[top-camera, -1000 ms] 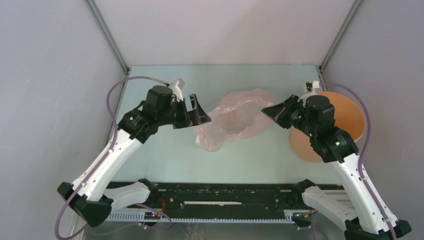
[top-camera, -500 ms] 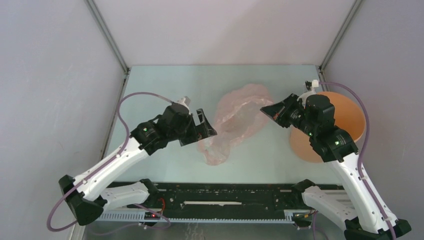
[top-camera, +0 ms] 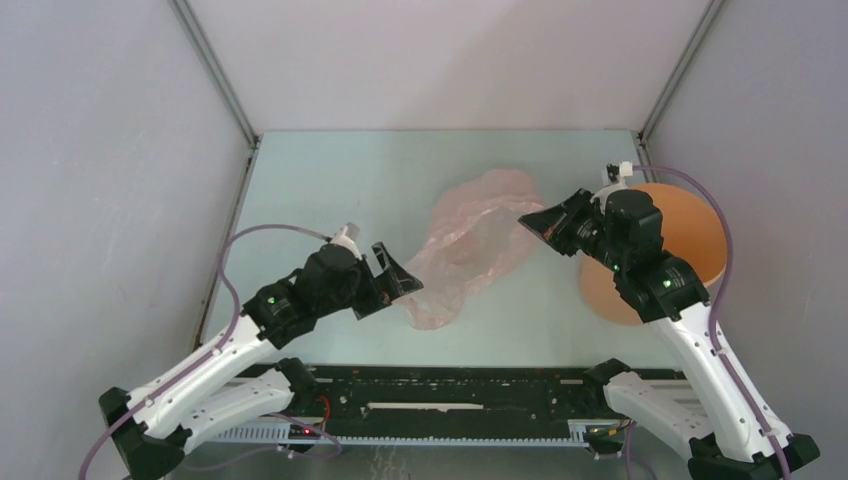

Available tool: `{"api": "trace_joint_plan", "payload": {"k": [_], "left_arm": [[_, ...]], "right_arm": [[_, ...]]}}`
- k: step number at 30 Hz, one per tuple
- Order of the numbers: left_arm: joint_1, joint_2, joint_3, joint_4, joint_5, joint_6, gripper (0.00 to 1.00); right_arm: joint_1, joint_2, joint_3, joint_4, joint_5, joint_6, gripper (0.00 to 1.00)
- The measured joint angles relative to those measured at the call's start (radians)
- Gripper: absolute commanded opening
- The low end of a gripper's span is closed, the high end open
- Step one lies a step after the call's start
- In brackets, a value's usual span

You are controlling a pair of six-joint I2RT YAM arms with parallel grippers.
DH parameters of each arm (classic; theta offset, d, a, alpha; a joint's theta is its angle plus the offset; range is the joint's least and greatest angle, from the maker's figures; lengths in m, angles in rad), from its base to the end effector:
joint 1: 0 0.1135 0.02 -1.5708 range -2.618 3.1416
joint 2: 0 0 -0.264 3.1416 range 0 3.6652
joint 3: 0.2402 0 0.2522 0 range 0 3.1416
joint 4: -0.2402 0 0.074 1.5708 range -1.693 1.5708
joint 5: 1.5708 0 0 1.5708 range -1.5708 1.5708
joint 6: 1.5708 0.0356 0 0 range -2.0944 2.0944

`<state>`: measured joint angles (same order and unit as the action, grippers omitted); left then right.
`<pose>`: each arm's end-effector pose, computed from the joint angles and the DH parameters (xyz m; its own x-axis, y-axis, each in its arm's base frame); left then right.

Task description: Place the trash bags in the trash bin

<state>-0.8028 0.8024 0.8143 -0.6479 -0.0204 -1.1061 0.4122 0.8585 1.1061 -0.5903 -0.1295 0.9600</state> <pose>0.1179 -0.1210 0.3011 -0.8176 -0.4400 -0.3714 -0.0517 0.6985 -0.7137 0.1568 0.0736 0.3948 -0.5933 0.6272 -0.5046 -0.0395 0.6034 0.7964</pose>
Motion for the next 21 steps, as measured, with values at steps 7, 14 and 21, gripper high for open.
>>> {"api": "trace_joint_plan", "payload": {"k": [7, 14, 21], "left_arm": [[-0.026, 0.108, -0.121, 0.241, 0.103, -0.067, 0.9], [-0.048, 0.169, -0.124, 0.357, 0.102, -0.088, 0.36], [-0.04, 0.157, -0.071, 0.282, 0.028, -0.042, 0.07]], "right_arm": [[0.0, 0.003, -0.008, 0.004, -0.008, 0.012, 0.0], [0.0, -0.016, -0.008, -0.001, -0.005, 0.016, 0.0], [0.0, -0.071, -0.019, -0.042, 0.014, 0.008, 0.22]]}}
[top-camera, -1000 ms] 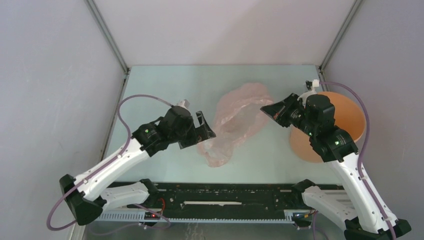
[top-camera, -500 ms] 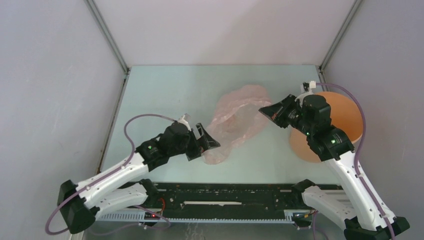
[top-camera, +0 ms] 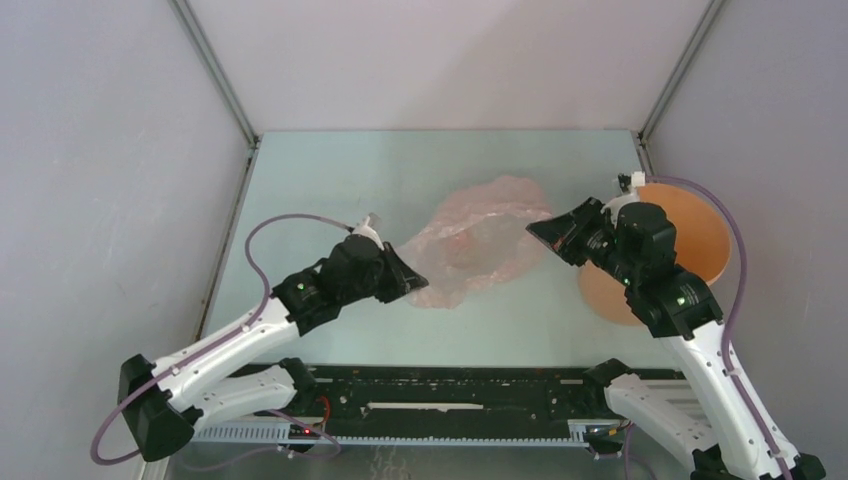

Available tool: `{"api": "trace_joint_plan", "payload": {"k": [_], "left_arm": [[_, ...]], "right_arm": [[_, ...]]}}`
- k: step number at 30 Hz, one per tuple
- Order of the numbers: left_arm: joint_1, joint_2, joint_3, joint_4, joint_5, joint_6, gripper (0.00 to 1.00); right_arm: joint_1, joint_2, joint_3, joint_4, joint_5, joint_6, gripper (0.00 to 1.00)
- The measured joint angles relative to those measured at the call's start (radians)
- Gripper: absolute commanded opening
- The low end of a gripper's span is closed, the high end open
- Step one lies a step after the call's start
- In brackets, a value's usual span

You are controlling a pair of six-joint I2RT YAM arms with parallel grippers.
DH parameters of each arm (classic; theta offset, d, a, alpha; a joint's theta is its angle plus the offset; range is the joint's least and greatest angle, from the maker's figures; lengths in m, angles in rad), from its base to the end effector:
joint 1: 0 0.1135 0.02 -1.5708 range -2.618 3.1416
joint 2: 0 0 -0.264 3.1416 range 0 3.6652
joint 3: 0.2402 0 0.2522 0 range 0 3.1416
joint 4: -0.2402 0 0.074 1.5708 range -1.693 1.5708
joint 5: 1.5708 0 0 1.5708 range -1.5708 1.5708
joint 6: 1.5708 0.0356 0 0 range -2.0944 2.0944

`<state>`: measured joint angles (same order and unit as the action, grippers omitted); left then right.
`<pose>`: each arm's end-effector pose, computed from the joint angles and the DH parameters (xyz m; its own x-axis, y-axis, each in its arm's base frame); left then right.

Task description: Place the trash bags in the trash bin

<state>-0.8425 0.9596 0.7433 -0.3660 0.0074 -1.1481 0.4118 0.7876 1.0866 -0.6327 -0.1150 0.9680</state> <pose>0.1410 -0.1585 0.2755 -0.8345 -0.4344 -0.3389 -0.0260 0.6455 -0.7634 0.1390 0.0652 0.3943 -0.5795 0.6398 -0.5047 -0.0345 0.5995 0.7996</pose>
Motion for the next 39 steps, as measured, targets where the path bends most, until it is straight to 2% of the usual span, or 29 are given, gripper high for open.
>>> {"api": "trace_joint_plan", "payload": {"k": [2, 5, 7, 11, 14, 20, 27, 31, 35, 39], "left_arm": [[0.012, -0.003, 0.054, -0.055, -0.028, 0.032, 0.01], [0.056, -0.019, 0.164, -0.141, -0.071, 0.096, 0.0], [0.101, -0.033, 0.242, -0.196, -0.099, 0.137, 0.0], [0.209, -0.054, 0.363, -0.285, -0.13, 0.213, 0.0], [0.271, -0.052, 0.446, -0.361, -0.154, 0.283, 0.0], [0.334, -0.027, 0.611, -0.516, -0.236, 0.438, 0.0], [0.353, -0.027, 0.671, -0.606, -0.29, 0.513, 0.0], [0.356, -0.027, 0.686, -0.614, -0.293, 0.521, 0.01], [0.36, -0.026, 0.703, -0.614, -0.293, 0.538, 0.01], [0.364, -0.017, 0.723, -0.611, -0.294, 0.562, 0.01]], "right_arm": [[0.0, -0.011, 0.0, -0.016, 0.0, -0.019, 0.38], [0.0, -0.026, -0.001, -0.039, -0.006, -0.066, 0.62], [0.0, -0.039, -0.001, -0.055, -0.009, -0.097, 0.71], [0.0, -0.063, 0.001, -0.11, -0.009, -0.174, 0.8], [0.0, -0.066, 0.032, -0.171, 0.002, -0.232, 0.8], [-0.001, -0.024, 0.196, -0.269, 0.101, -0.338, 0.79], [-0.022, 0.106, 0.375, -0.436, 0.412, -0.387, 0.77], [-0.087, 0.174, 0.397, -0.487, 0.538, -0.417, 0.75], [-0.208, 0.221, 0.352, -0.491, 0.541, -0.461, 0.67], [-0.287, 0.292, 0.305, -0.494, 0.471, -0.505, 0.61]]}}
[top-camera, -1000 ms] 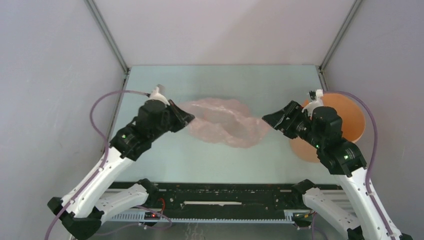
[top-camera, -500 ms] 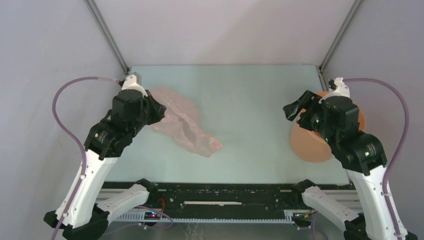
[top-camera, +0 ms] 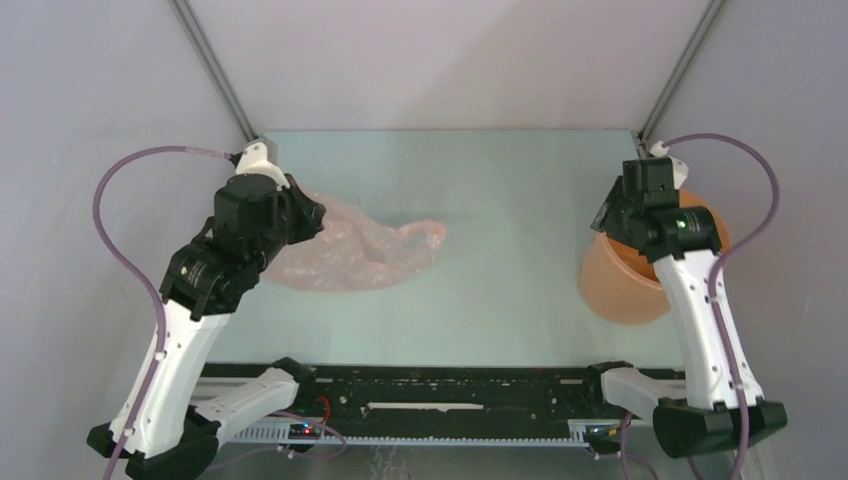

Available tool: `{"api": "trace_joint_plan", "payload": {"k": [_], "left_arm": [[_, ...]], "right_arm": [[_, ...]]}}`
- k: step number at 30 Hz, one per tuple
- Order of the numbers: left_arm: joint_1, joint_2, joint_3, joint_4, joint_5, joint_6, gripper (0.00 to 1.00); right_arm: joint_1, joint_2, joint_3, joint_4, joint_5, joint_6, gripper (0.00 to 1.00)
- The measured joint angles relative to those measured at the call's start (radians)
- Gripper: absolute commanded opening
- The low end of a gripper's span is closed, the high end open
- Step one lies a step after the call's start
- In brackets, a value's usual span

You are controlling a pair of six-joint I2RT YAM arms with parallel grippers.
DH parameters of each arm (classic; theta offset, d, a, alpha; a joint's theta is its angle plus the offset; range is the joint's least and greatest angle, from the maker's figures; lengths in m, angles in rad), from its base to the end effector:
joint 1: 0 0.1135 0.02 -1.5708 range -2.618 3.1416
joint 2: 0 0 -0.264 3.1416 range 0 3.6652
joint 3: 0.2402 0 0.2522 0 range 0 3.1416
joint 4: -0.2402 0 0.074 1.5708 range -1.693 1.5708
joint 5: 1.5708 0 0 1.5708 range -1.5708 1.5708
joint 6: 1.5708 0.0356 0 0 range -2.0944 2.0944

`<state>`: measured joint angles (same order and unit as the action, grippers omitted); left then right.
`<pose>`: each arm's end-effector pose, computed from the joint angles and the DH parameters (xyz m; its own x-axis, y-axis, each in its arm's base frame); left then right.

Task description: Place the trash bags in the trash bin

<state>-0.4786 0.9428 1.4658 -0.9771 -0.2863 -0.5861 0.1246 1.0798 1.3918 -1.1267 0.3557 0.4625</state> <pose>0.1327 -0.0575 0.4540 -0.4441 -0.3673 -0.8172 -0.0350 0.9185 -0.3939 0.1840 0.0106 0.4005 -0.5922 0.3474 -0.7271 0.4300 0.8993 0.0794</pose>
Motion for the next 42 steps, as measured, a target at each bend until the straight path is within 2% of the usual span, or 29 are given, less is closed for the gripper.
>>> {"api": "trace_joint_plan", "payload": {"k": [8, 11, 16, 21, 25, 30, 38, 39, 42], "left_arm": [[0.013, 0.032, 0.001, 0.009, 0.01, 0.011, 0.01], [0.016, 0.039, 0.001, 0.013, 0.021, 0.011, 0.01], [0.019, 0.038, 0.003, 0.018, 0.03, 0.011, 0.01], [0.024, 0.038, 0.038, 0.017, 0.028, 0.012, 0.01], [0.025, 0.033, 0.066, 0.018, 0.021, 0.019, 0.0], [0.026, -0.001, 0.074, 0.016, -0.001, 0.018, 0.0], [0.027, -0.101, 0.077, -0.014, -0.042, 0.011, 0.01], [0.027, -0.111, 0.083, -0.02, -0.046, 0.01, 0.01], [0.027, -0.134, 0.116, -0.029, -0.051, 0.01, 0.0]], "right_arm": [[0.006, 0.166, -0.015, 0.021, -0.124, -0.072, 0.44], [0.036, 0.187, -0.028, 0.027, -0.117, -0.09, 0.32], [0.164, 0.211, -0.048, 0.032, -0.072, -0.121, 0.15], [0.35, 0.217, -0.047, 0.053, -0.036, -0.174, 0.0], [0.504, 0.246, -0.025, 0.079, -0.057, -0.193, 0.0], [0.636, 0.362, 0.09, 0.1, -0.117, -0.211, 0.0], [0.698, 0.55, 0.296, 0.15, -0.291, -0.301, 0.0], [0.701, 0.571, 0.32, 0.153, -0.303, -0.306, 0.01], [0.708, 0.623, 0.38, 0.15, -0.324, -0.32, 0.22]]}}
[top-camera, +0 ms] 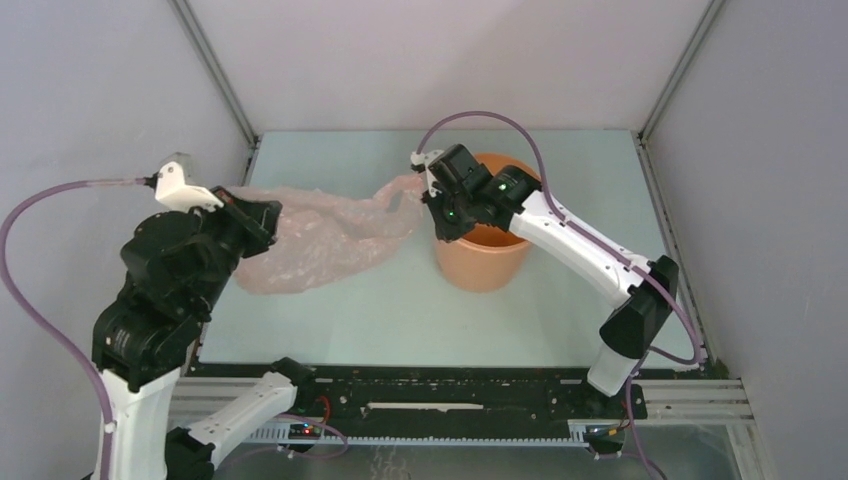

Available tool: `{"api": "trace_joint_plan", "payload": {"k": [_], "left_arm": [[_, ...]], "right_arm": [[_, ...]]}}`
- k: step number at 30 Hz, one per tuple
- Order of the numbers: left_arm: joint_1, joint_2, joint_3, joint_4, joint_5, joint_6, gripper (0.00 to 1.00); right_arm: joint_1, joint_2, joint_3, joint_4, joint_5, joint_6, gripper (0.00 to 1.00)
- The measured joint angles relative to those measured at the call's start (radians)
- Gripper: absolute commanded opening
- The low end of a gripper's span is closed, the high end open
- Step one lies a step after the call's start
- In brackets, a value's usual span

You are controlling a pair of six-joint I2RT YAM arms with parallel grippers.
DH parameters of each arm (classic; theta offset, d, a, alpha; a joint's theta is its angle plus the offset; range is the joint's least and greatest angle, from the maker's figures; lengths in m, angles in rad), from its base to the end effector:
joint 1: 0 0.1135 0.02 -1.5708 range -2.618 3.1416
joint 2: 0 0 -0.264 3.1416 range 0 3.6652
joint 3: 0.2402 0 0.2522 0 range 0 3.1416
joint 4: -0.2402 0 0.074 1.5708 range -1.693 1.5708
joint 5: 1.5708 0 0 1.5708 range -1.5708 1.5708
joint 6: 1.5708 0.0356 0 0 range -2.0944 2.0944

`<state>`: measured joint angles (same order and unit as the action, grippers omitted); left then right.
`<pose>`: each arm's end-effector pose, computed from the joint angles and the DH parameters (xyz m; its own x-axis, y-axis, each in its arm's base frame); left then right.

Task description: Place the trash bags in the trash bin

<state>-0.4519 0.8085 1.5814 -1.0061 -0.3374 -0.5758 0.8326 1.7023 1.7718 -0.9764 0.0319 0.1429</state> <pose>0.0734 -0.0225 0.4936 -0.2410 -0.4542 -0.8577 -0.0106 0.8849 -0.4656 0.2447 0.2673 0.3658 -0.6280 -0.4788 -0.6135 -0.6432 0.7631 0.0629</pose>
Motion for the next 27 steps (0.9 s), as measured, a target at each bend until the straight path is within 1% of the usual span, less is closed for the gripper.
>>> {"api": "trace_joint_plan", "payload": {"k": [1, 2, 6, 8, 10, 13, 15, 17, 18, 21, 24, 27], "left_arm": [[0.0, -0.003, 0.014, 0.0, 0.0, 0.0, 0.0], [0.0, -0.005, 0.026, 0.0, 0.0, 0.0, 0.0], [0.0, -0.003, 0.067, 0.001, 0.005, 0.005, 0.0], [0.001, 0.0, 0.091, 0.001, 0.012, 0.012, 0.0], [0.001, 0.008, 0.123, 0.002, 0.026, 0.026, 0.0], [0.001, 0.024, 0.178, 0.003, 0.055, 0.046, 0.0], [0.001, 0.031, 0.203, 0.005, 0.075, 0.059, 0.0], [0.001, 0.033, 0.224, 0.007, 0.102, 0.071, 0.0], [0.001, 0.033, 0.23, 0.01, 0.116, 0.077, 0.0], [0.001, 0.03, 0.238, 0.011, 0.158, 0.087, 0.0], [0.001, 0.026, 0.238, 0.011, 0.206, 0.088, 0.0], [0.001, 0.014, 0.237, 0.014, 0.257, 0.087, 0.0]], "right_arm": [[0.005, 0.013, 0.016, 0.0, -0.006, -0.001, 0.3], [0.011, 0.022, 0.027, 0.0, -0.011, 0.0, 0.41], [0.026, 0.035, 0.083, -0.016, -0.054, 0.032, 0.62], [0.028, 0.032, 0.141, -0.042, -0.063, 0.051, 0.69], [0.026, 0.011, 0.192, -0.052, -0.068, 0.074, 0.73], [-0.004, -0.087, 0.193, -0.047, -0.113, 0.126, 0.84], [-0.032, -0.193, 0.129, 0.014, -0.157, 0.163, 0.86], [-0.064, -0.336, 0.013, 0.133, -0.22, 0.22, 0.87], [-0.077, -0.381, -0.027, 0.174, -0.241, 0.242, 0.87], [-0.122, -0.484, -0.164, 0.401, -0.356, 0.366, 0.9], [-0.145, -0.455, -0.193, 0.568, -0.441, 0.47, 0.92], [-0.146, -0.353, -0.194, 0.703, -0.509, 0.559, 0.94]]}}
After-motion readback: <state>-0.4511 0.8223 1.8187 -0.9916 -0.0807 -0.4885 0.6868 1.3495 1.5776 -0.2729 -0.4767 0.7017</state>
